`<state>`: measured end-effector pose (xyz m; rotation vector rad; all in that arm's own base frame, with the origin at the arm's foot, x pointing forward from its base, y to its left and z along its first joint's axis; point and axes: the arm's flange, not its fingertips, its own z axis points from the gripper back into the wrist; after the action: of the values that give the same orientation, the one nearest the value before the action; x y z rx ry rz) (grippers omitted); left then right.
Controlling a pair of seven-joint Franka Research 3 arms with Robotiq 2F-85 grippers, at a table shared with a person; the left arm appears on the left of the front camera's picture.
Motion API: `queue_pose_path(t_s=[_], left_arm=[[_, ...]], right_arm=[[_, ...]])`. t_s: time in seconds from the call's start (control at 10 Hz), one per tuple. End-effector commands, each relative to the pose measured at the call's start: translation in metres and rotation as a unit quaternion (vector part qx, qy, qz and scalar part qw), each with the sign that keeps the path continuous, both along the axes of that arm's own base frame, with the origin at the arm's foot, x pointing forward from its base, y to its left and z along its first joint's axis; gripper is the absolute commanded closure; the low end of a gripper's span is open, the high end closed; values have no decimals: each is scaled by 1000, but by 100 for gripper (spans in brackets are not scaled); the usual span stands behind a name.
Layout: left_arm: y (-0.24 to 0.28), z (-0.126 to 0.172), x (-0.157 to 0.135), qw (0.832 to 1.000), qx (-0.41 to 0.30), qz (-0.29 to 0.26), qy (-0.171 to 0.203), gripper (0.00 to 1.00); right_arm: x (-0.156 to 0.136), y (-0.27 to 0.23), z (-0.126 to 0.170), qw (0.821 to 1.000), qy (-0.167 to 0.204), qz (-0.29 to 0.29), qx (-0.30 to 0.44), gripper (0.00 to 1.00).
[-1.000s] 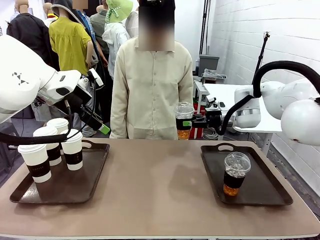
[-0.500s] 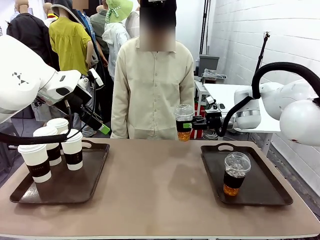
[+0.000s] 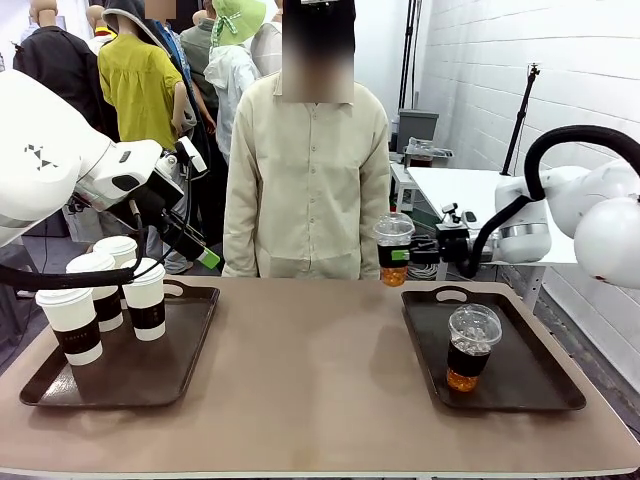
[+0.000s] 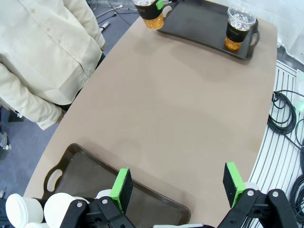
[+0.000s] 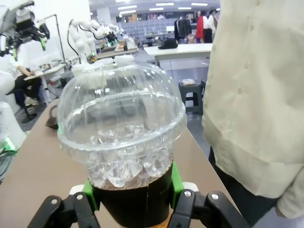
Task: Distribute the coffee onto the tray.
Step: Pick up another iced Americano from the middle of the table and place it on the right Handle tray.
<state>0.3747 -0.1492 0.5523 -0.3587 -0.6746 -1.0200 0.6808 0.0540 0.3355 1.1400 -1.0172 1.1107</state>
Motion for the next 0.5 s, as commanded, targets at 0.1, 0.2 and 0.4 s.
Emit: queue_pose_path(t_s=[0.1,0.2,0.4], left_arm=[[2,-1,2,1000,-3,-4,0,0],[2,-1,2,1000,-3,-4,0,0],[2,-1,2,1000,-3,-4,0,0]], right_arm=[[-27,-22,7,1000,-14,-10,25,35],[-33,-37,6,999,-14,-16,27,35],[-45,-55,-2,999,-21,-25,27,35]])
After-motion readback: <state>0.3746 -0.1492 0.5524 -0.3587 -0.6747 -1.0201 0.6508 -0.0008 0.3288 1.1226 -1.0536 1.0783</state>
